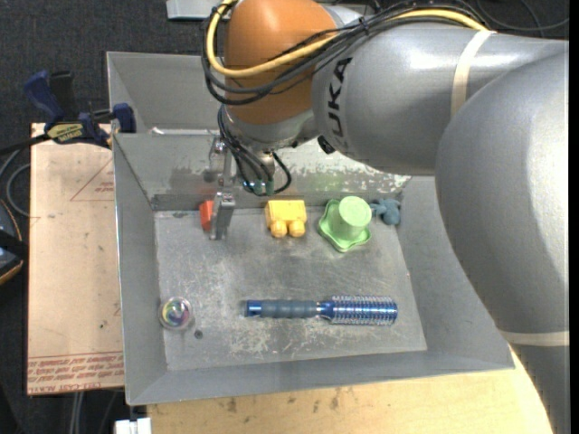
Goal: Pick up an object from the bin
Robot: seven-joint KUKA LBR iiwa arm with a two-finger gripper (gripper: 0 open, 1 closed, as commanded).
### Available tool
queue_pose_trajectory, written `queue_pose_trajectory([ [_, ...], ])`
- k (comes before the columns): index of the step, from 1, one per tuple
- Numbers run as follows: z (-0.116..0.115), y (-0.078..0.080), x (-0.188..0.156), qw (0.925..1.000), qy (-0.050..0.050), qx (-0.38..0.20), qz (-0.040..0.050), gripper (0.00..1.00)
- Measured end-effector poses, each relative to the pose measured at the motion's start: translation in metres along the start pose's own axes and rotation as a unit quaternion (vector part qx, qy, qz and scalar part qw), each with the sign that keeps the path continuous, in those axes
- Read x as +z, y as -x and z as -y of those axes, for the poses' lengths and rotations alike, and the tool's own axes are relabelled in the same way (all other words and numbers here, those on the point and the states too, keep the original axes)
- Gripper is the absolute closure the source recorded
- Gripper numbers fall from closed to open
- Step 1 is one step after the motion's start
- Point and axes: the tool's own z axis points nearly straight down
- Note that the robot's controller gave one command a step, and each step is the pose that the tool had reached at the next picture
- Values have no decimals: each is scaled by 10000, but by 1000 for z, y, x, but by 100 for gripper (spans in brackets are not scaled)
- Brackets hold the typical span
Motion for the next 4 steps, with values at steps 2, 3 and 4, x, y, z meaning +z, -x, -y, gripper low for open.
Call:
queue_pose_trajectory([
  [2, 40, 1, 114, 9998, 8, 190, 59, 0],
  [3, -22, -13, 131, 9961, 24, 875, 72, 0],
  [4, 9, -30, 131, 9999, 43, -93, 124, 0],
])
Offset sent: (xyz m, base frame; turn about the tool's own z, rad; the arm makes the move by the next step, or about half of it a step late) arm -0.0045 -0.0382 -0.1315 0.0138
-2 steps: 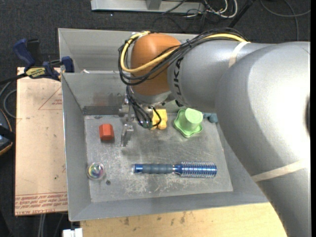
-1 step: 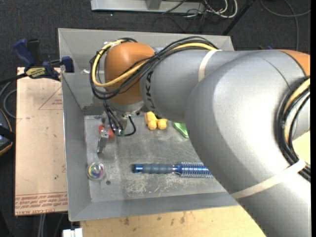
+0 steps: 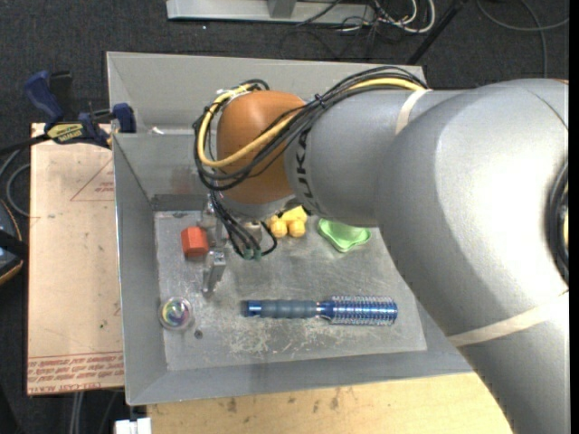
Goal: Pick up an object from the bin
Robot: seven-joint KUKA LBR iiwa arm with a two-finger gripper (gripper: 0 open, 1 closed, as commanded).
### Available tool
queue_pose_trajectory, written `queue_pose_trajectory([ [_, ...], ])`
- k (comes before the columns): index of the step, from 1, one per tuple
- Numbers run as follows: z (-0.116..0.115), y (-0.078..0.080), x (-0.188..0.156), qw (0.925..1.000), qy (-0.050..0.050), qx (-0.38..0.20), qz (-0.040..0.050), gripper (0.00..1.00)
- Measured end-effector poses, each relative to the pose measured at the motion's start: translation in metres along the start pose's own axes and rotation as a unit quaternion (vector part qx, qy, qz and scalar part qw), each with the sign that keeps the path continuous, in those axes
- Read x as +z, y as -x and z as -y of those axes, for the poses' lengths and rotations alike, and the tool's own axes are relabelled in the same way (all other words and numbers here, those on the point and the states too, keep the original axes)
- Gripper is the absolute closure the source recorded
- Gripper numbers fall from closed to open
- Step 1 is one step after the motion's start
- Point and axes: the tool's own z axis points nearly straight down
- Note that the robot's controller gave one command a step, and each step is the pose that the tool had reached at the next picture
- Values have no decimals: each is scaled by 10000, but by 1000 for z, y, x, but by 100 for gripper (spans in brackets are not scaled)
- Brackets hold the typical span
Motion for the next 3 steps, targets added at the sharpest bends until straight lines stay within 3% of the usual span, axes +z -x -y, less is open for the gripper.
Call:
queue_pose_trajectory([
  [1, 9, -45, -1, 9977, -2, -673, 20, 0],
  [2, 83, -119, -2, 9958, -5, -913, 17, 0],
  [3, 81, -119, -2, 9956, -11, -933, -25, 100],
])
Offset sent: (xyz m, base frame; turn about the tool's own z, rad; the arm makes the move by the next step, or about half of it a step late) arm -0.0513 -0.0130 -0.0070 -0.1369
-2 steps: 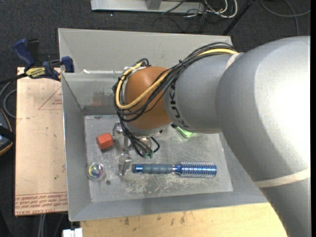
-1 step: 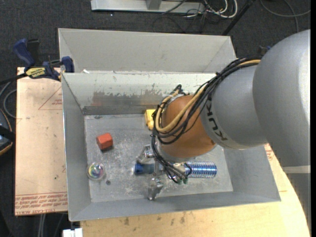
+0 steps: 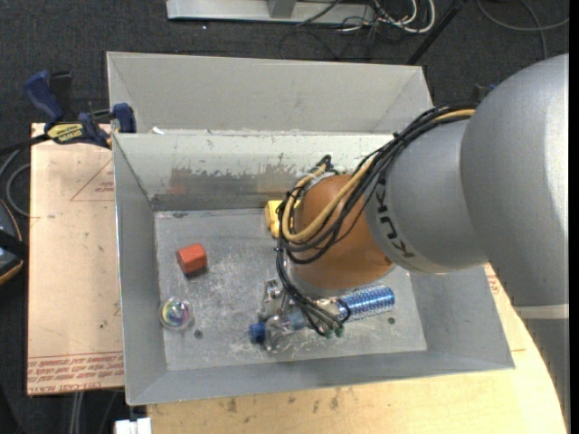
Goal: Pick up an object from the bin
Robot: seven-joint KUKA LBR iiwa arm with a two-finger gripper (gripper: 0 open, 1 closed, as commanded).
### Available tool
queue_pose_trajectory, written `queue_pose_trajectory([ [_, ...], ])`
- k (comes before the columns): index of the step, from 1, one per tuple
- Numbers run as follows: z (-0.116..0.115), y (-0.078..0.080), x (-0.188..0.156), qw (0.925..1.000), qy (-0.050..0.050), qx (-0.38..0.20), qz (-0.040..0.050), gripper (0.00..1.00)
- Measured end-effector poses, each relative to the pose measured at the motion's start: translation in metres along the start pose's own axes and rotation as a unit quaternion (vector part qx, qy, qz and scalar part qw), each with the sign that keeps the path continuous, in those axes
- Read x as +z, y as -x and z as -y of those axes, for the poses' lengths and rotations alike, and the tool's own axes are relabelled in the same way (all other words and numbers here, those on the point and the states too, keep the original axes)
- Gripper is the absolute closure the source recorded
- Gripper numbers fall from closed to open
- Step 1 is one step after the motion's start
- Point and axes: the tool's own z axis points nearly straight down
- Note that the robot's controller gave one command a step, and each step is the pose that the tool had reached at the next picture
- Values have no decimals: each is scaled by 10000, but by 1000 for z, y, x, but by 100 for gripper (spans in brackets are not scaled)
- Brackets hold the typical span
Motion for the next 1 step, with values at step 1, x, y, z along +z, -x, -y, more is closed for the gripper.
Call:
queue_pose_trajectory([
  [1, 10, 3, -136, 10000, -15, 89, -18, 100],
])
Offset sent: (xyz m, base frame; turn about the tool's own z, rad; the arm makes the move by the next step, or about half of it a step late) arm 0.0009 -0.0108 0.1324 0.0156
